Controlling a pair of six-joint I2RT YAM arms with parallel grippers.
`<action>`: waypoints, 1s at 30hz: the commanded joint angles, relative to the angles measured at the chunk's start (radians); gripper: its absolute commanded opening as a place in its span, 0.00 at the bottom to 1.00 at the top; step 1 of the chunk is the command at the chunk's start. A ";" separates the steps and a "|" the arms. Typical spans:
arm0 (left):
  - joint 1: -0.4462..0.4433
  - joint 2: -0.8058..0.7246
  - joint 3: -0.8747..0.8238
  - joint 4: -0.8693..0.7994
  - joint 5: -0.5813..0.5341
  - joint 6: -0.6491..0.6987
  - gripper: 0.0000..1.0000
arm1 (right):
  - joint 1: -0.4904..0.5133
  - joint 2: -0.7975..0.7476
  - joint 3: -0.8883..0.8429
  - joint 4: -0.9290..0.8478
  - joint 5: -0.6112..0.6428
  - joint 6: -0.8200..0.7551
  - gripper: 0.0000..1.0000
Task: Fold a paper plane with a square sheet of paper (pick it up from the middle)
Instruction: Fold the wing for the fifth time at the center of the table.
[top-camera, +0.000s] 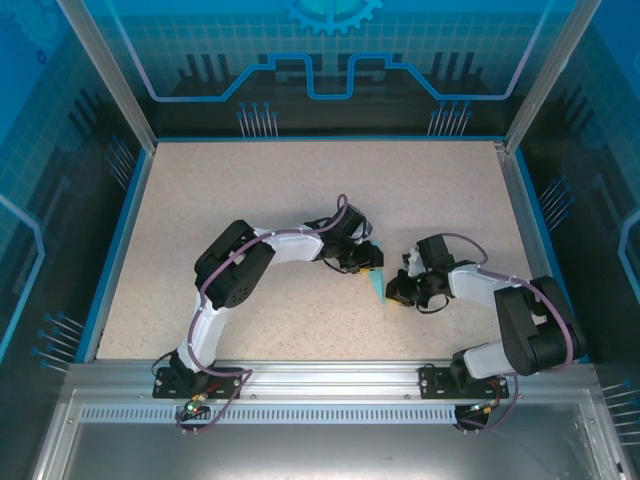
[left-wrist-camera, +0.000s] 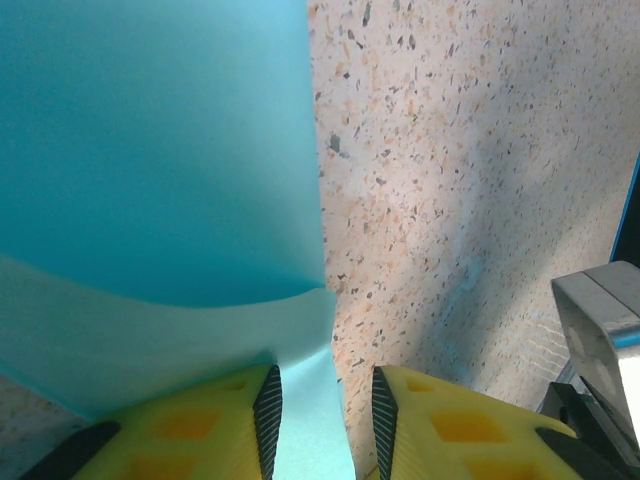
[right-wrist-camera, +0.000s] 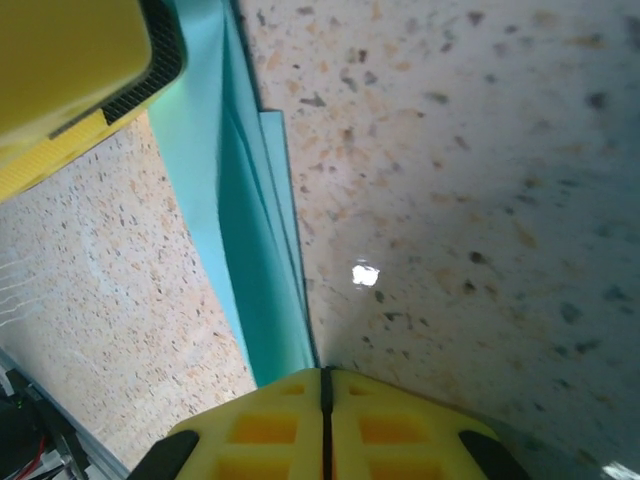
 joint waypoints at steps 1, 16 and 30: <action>0.008 0.059 0.004 -0.077 -0.026 0.035 0.34 | -0.016 -0.097 -0.017 -0.056 0.003 -0.005 0.09; 0.008 0.066 0.014 -0.087 -0.026 0.032 0.34 | 0.070 0.009 0.019 0.057 -0.079 0.017 0.07; 0.010 0.071 0.016 -0.101 -0.028 0.045 0.33 | -0.012 0.125 -0.058 0.027 -0.033 0.015 0.05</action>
